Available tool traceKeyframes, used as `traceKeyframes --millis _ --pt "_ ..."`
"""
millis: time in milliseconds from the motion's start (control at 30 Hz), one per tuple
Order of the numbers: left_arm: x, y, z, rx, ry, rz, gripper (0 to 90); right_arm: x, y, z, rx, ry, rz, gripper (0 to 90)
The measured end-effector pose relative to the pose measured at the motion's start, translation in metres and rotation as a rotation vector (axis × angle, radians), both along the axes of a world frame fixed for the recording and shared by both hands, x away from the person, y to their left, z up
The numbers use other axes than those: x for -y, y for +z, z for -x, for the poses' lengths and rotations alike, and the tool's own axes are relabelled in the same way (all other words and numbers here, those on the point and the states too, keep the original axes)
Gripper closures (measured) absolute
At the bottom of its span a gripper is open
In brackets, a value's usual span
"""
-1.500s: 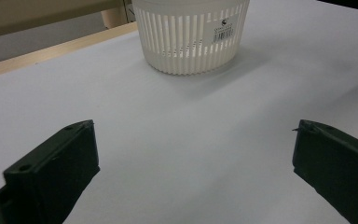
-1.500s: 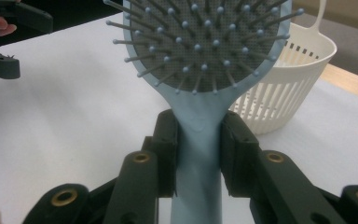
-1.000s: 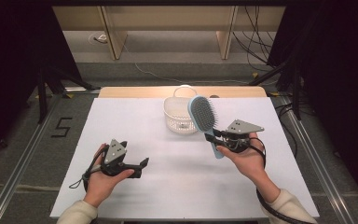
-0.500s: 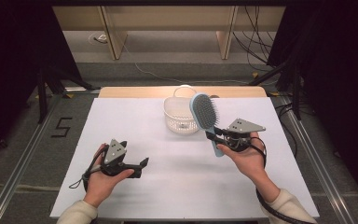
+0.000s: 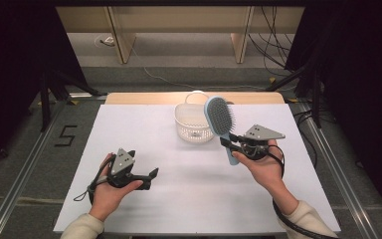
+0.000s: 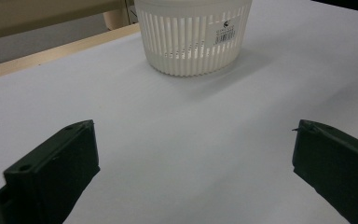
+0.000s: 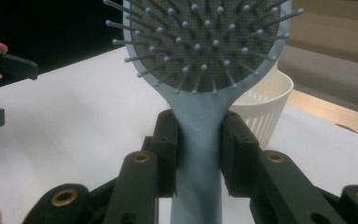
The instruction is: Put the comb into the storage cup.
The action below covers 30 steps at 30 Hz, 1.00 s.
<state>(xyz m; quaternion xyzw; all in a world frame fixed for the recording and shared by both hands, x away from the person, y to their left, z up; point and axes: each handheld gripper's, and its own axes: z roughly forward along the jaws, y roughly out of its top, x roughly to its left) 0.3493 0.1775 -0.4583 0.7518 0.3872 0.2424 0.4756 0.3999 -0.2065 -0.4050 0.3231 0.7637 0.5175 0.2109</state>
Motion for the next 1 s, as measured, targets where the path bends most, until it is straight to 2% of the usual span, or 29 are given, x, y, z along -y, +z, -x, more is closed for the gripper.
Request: traceKeyframes --millis 1000 --pt "0.0000 0.0000 -0.0001 0.003 0.004 0.002 0.1 0.0000 0.0077 -0.0046 0.053 -0.037 -0.041 70.7"
